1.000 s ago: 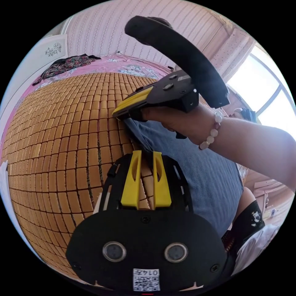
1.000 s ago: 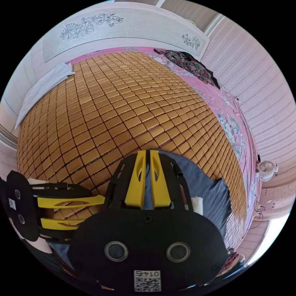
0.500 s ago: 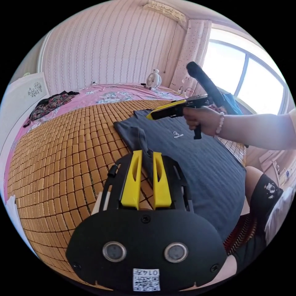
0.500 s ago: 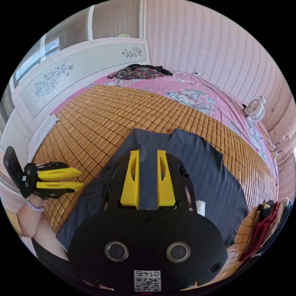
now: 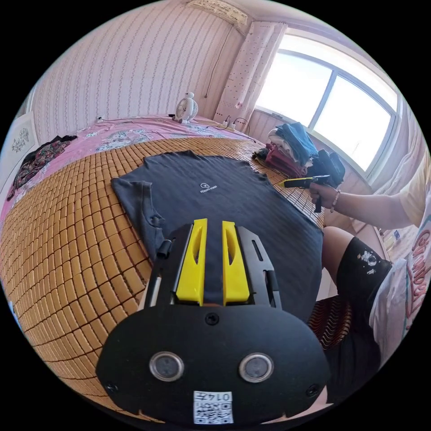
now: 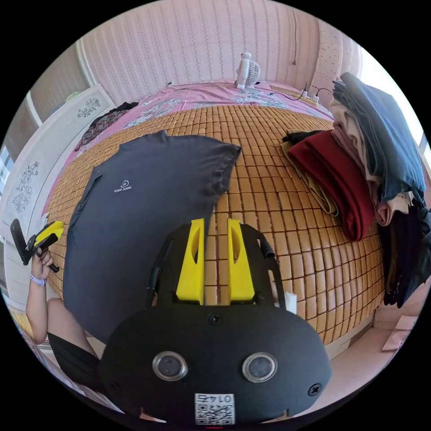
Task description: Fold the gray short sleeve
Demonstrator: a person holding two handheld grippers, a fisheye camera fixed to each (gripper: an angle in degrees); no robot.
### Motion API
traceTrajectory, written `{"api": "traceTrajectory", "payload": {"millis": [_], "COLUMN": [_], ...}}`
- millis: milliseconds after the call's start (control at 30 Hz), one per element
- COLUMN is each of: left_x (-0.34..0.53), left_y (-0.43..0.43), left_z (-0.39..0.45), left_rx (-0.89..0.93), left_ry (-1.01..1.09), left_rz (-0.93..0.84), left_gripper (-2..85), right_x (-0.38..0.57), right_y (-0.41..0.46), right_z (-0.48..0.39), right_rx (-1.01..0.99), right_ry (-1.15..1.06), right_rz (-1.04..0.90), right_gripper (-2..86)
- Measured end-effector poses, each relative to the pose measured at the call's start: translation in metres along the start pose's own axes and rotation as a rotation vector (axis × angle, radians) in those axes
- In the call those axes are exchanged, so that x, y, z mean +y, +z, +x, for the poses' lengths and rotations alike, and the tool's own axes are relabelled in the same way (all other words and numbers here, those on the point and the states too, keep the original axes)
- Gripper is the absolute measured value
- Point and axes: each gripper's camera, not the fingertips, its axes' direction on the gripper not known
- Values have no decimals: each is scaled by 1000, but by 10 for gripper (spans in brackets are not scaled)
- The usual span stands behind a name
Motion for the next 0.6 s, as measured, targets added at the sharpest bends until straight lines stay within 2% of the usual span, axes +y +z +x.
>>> {"api": "traceTrajectory", "payload": {"millis": [100,267,400,533,600], "left_x": [-42,-145,-210,-268,-284], "left_y": [33,94,154,241,272], "left_z": [18,69,91,113,122], "left_rx": [21,32,115,164,158], "left_ry": [51,259,275,256,244], "left_rz": [-31,15,-40,-234,-271], "left_gripper": [57,52,57,70,75], "right_x": [-19,-49,-54,-63,-65], "right_y": [1,5,8,13,11], "right_z": [35,80,94,108,110], "right_rx": [-97,-279,-230,-242,-222], "right_ry": [32,75,72,121,126], "right_rz": [5,65,105,77,70], "right_gripper": [80,89,93,84,72]}}
